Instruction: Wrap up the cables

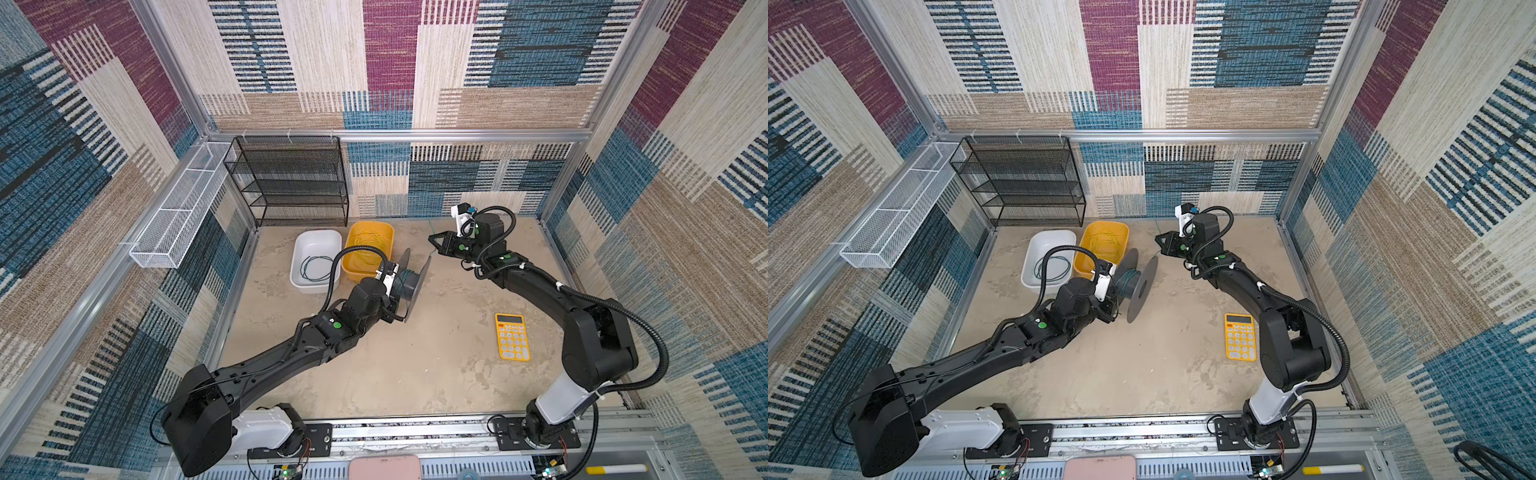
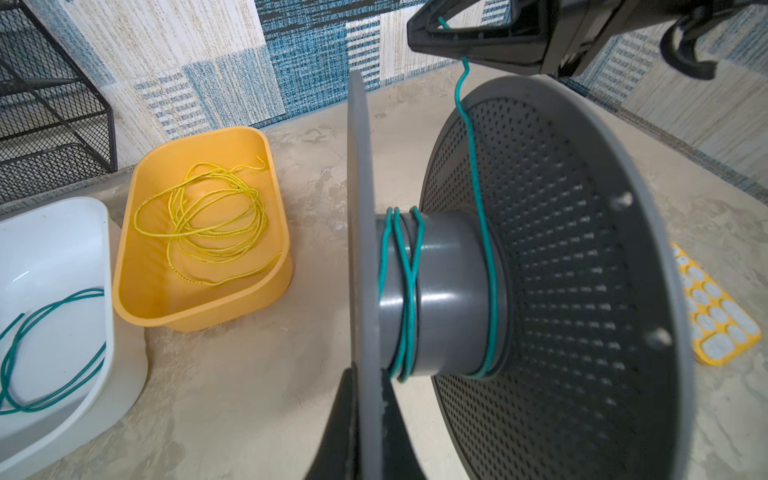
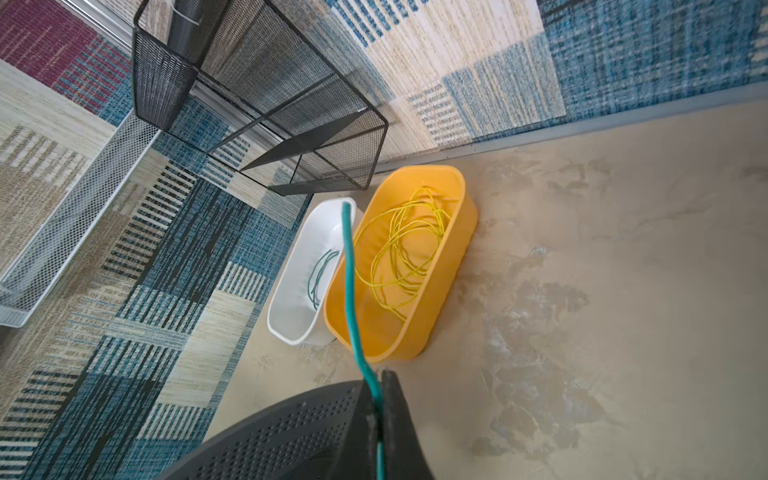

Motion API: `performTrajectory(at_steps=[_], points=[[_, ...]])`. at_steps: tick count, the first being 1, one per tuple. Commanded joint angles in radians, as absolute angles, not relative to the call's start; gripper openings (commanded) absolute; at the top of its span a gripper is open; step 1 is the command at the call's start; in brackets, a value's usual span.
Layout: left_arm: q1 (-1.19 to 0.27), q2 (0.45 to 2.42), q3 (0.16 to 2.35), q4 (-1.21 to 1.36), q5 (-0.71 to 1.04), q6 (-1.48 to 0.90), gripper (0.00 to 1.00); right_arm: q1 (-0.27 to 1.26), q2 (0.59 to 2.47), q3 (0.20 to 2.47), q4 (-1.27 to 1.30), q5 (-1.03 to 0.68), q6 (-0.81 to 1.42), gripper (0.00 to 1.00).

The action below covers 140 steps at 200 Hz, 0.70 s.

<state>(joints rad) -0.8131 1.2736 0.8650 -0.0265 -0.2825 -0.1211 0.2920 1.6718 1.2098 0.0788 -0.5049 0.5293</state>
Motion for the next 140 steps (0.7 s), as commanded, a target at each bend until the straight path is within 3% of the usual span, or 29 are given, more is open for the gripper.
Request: performTrajectory(at_steps=[1,26,70,140], points=[[-0.814,1.290,0.866,-0.185,-0.337,-0.061,0.00,0.270,1.655,1.159,0.297,-0.489,0.574,0.06],[-0.818,1.344,0.918,-0.262,-0.426,-0.068,0.00,0.270,1.624,1.069,0.321,-0.506,0.610,0.10],[-0.819,1.402,0.975,-0.300,-0.461,-0.081,0.00,0.270,1.574,0.944,0.341,-0.484,0.628,0.33],[-0.819,1.480,1.134,-0.432,-0.381,-0.146,0.00,0.302,1.337,0.881,0.224,-0.423,0.527,0.35]])
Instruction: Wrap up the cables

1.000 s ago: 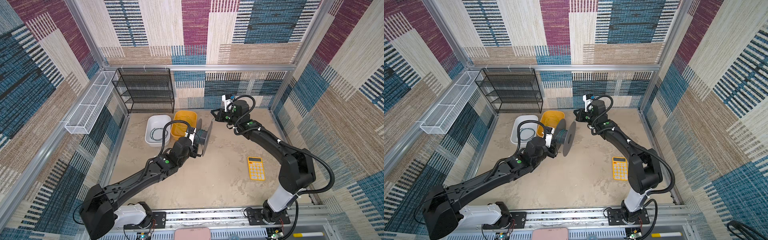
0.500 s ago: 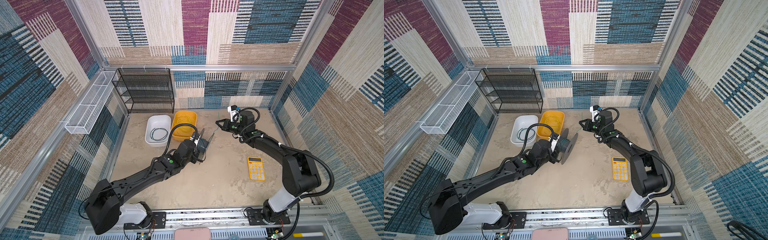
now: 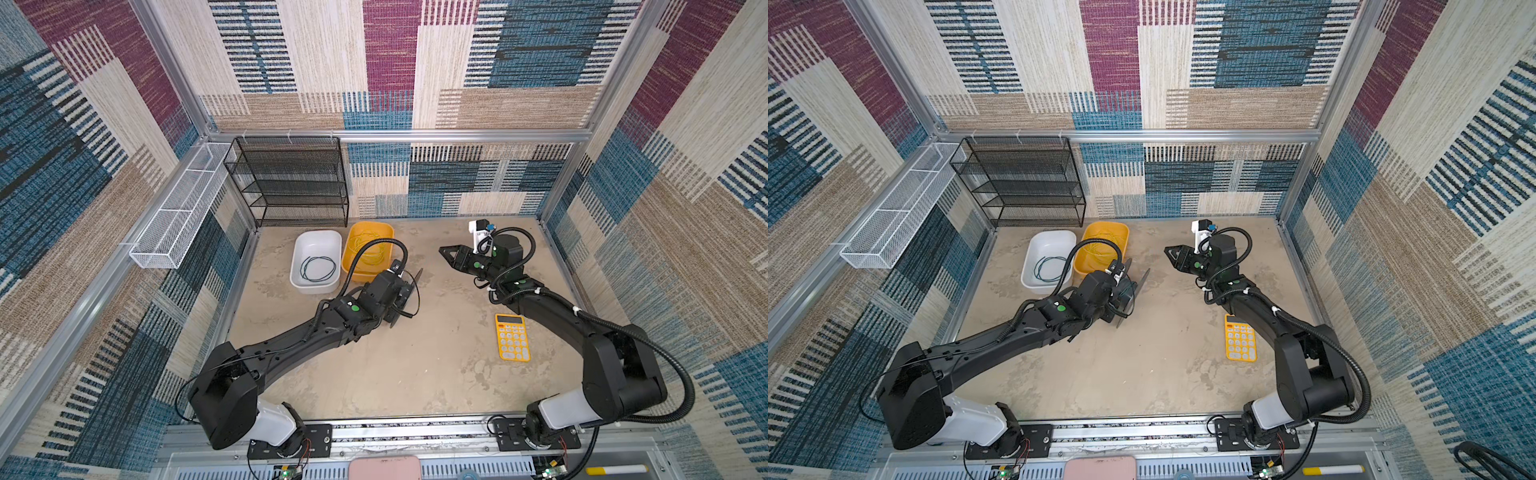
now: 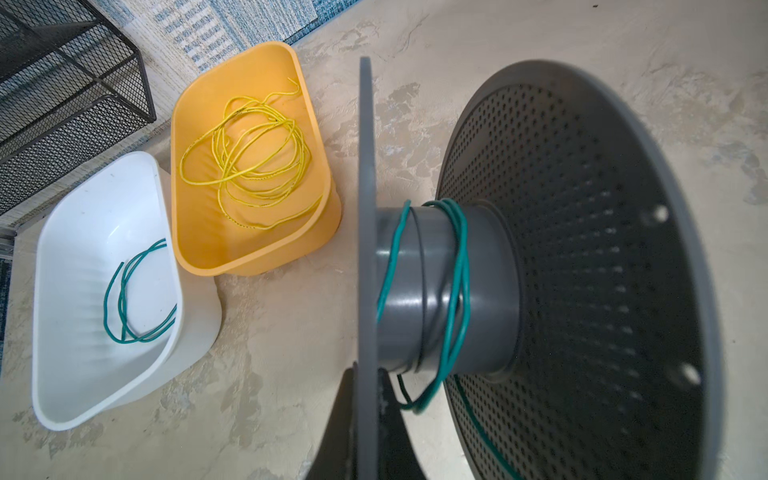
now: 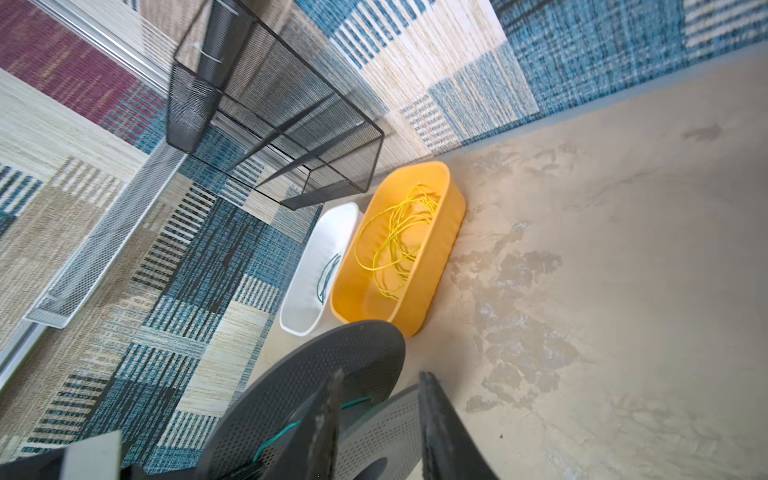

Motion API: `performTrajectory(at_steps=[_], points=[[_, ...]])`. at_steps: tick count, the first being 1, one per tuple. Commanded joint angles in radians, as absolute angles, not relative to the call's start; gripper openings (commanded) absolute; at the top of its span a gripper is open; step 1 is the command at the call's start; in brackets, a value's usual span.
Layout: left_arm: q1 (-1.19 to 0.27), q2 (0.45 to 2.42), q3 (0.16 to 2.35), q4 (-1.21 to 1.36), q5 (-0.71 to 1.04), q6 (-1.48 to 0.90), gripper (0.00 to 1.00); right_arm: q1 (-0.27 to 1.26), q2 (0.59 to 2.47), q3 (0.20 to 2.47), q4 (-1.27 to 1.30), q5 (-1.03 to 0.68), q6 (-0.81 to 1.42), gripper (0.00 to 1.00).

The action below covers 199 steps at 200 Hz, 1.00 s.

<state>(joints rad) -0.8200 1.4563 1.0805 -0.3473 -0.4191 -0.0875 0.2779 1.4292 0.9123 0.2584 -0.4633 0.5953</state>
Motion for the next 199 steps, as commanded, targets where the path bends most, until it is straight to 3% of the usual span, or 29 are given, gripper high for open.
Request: performTrajectory(at_steps=[1,48,67,80,154,199], points=[[-0.818,1.482,1.136,-0.434,-0.379,-0.148,0.00,0.304,1.328,0.877,0.223,-0.423,0.523,0.35],[-0.815,1.532,1.188,-0.458,-0.313,-0.186,0.00,0.534,1.025,0.638,0.205,-0.246,0.376,0.22],[-0.815,1.531,1.184,-0.454,-0.300,-0.198,0.00,0.607,0.914,0.500,0.311,-0.271,0.362,0.23],[-0.816,1.532,1.180,-0.454,-0.298,-0.205,0.00,0.656,0.879,0.462,0.347,-0.268,0.353,0.34],[-0.815,1.540,1.167,-0.449,-0.280,-0.225,0.00,0.798,1.063,0.631,0.331,-0.121,0.183,0.40],[-0.813,1.533,1.169,-0.452,-0.280,-0.216,0.00,0.799,1.092,0.637,0.299,-0.159,0.173,0.40]])
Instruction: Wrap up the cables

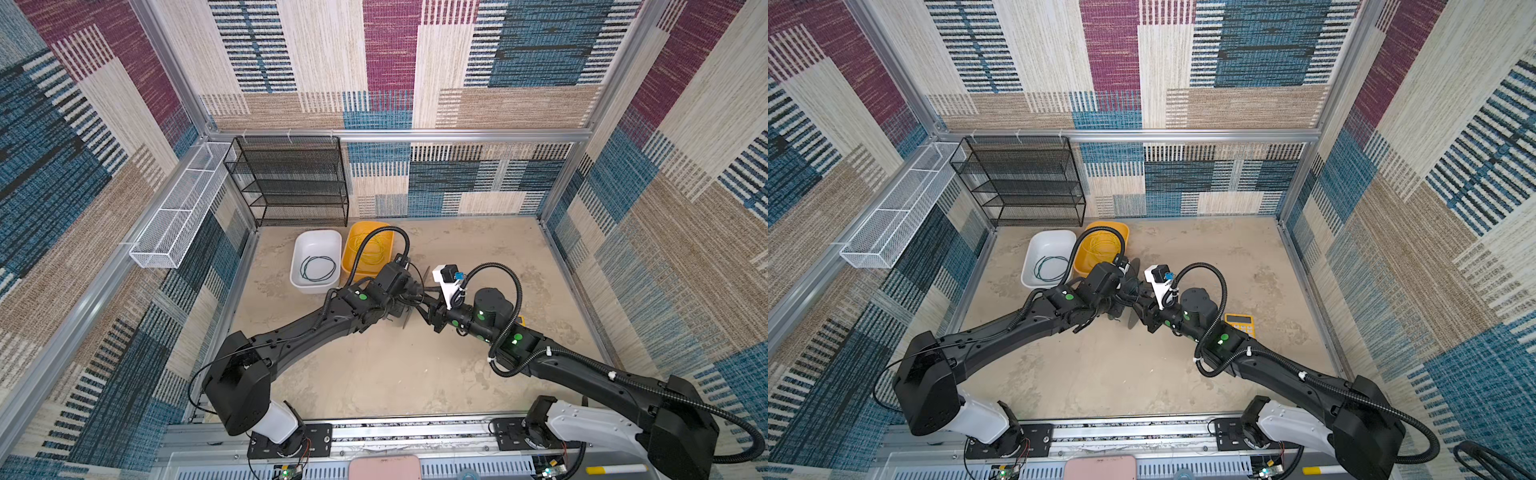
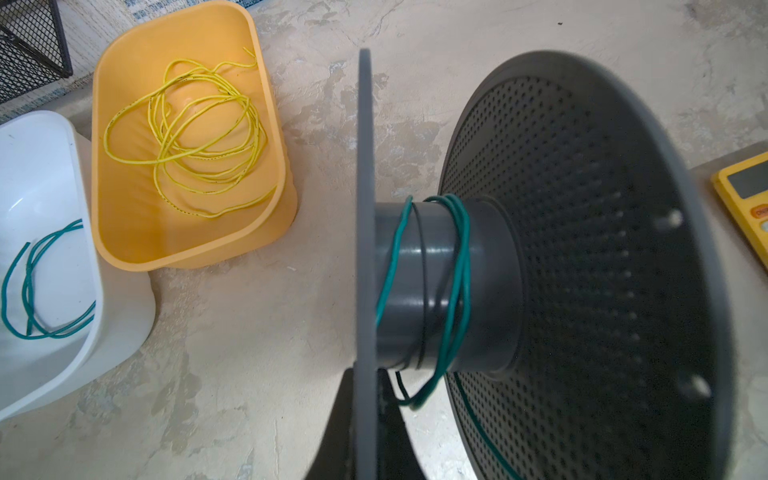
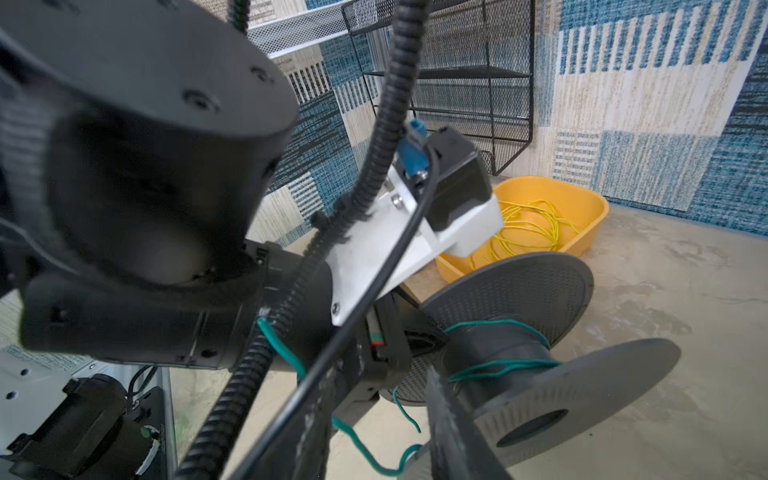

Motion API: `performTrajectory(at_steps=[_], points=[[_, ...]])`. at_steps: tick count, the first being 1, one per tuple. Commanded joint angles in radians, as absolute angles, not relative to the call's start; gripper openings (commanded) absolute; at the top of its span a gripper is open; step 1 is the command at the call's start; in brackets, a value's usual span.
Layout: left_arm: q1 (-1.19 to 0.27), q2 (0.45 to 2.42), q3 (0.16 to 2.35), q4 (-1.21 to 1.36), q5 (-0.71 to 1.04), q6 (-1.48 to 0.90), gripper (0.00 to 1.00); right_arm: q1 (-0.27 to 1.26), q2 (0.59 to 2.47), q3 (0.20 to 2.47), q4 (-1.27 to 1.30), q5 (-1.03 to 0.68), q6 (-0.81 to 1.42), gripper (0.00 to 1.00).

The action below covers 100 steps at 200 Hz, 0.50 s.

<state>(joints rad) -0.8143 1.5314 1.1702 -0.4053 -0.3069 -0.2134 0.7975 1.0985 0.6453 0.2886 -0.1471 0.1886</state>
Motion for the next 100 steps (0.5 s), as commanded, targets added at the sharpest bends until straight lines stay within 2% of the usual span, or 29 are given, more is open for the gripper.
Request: performTrajectory(at_steps=[1,53,100], points=[[-0.813,1.533,1.169,-0.451,-0.281,-0.216,0.00,0.799,1.091,0.637,0.298,-0.161,0.174,0.40],[-0.811,1.534,1.172,-0.453,-0.274,-0.213,0.00,0.802,1.016,0.588,0.288,-0.222,0.190,0.39],[-0.811,1.536,1.174,-0.454,-0.270,-0.216,0.00,0.808,1.091,0.619,0.281,-0.268,0.180,0.40]])
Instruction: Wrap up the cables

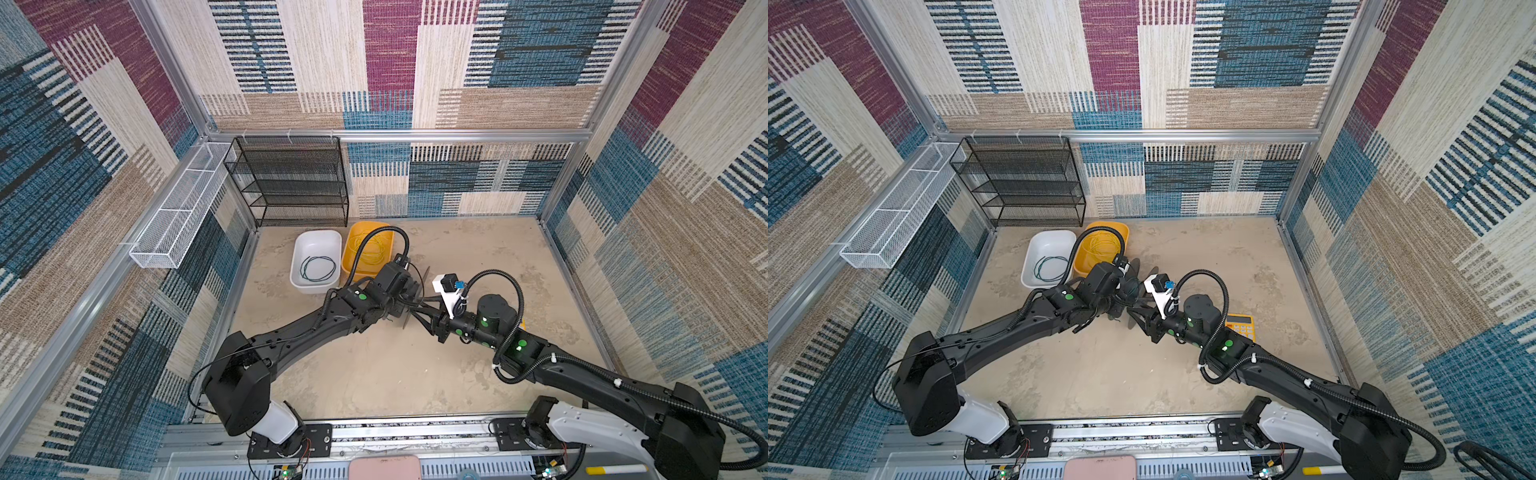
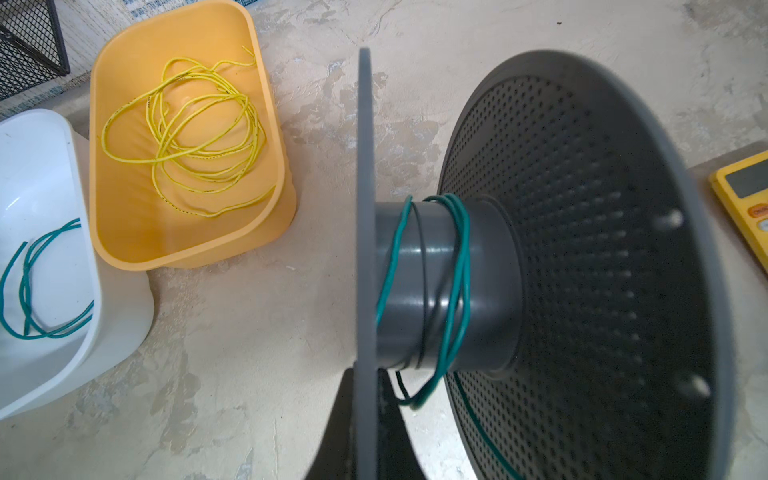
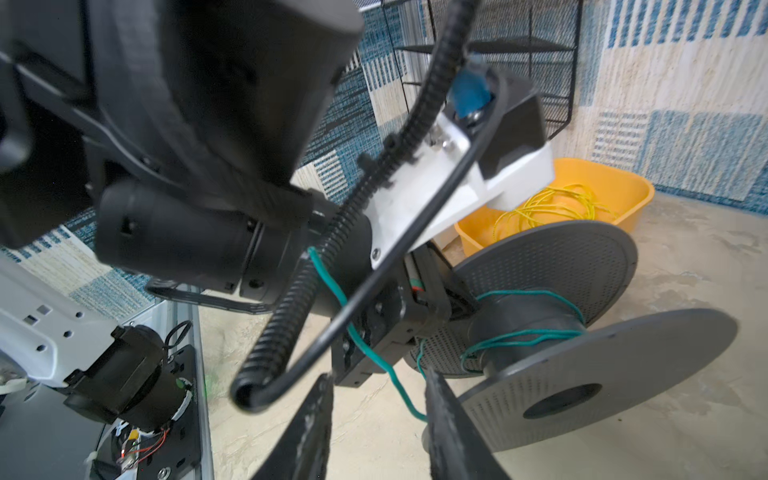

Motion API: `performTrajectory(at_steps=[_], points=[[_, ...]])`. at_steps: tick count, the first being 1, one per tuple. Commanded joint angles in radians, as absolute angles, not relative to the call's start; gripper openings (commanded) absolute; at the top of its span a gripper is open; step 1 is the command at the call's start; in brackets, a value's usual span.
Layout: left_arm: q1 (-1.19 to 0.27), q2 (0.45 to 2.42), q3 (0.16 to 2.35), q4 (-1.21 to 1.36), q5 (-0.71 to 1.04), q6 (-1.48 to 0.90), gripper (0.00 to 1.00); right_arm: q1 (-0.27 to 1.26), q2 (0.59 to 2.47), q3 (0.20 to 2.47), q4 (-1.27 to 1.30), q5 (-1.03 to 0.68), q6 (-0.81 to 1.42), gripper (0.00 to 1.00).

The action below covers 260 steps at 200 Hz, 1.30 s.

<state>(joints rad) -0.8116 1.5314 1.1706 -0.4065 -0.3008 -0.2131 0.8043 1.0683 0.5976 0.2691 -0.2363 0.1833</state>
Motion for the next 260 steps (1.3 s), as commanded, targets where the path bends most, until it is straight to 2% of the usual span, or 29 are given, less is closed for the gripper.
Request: performTrajectory(at_steps=[1,30,44,56,80,118,139,186,260], points=[[-0.811,1.536,1.174,-0.455,-0.270,-0.216,0.00,0.808,1.092,0.619,0.281,-0.267,0.179,0.40],[-0.811,1.532,1.168,-0.457,-0.268,-0.216,0.00,0.810,1.116,0.636,0.285,-0.220,0.169,0.39],[-0.811,1.529,1.166,-0.455,-0.267,-0.216,0.00,0.810,1.132,0.648,0.286,-0.210,0.167,0.33],[-0.811,1.526,1.163,-0.455,-0.267,-0.215,0.00,0.810,1.149,0.662,0.276,-0.203,0.167,0.31],[-0.811,1.522,1.161,-0.452,-0.265,-0.213,0.00,0.810,1.158,0.666,0.281,-0.194,0.169,0.15],[-0.810,1.516,1.157,-0.448,-0.266,-0.209,0.00,0.809,1.127,0.669,0.272,-0.192,0.174,0.00],[-0.808,1.508,1.151,-0.446,-0.271,-0.204,0.00,0.810,1.097,0.660,0.269,-0.156,0.182,0.00],[-0.807,1.450,1.092,-0.445,-0.272,-0.193,0.00,0.757,1.101,0.714,0.290,0.041,0.214,0.00],[-0.811,1.230,0.945,-0.414,-0.224,-0.166,0.00,0.427,1.354,0.858,0.433,-0.120,0.324,0.00]])
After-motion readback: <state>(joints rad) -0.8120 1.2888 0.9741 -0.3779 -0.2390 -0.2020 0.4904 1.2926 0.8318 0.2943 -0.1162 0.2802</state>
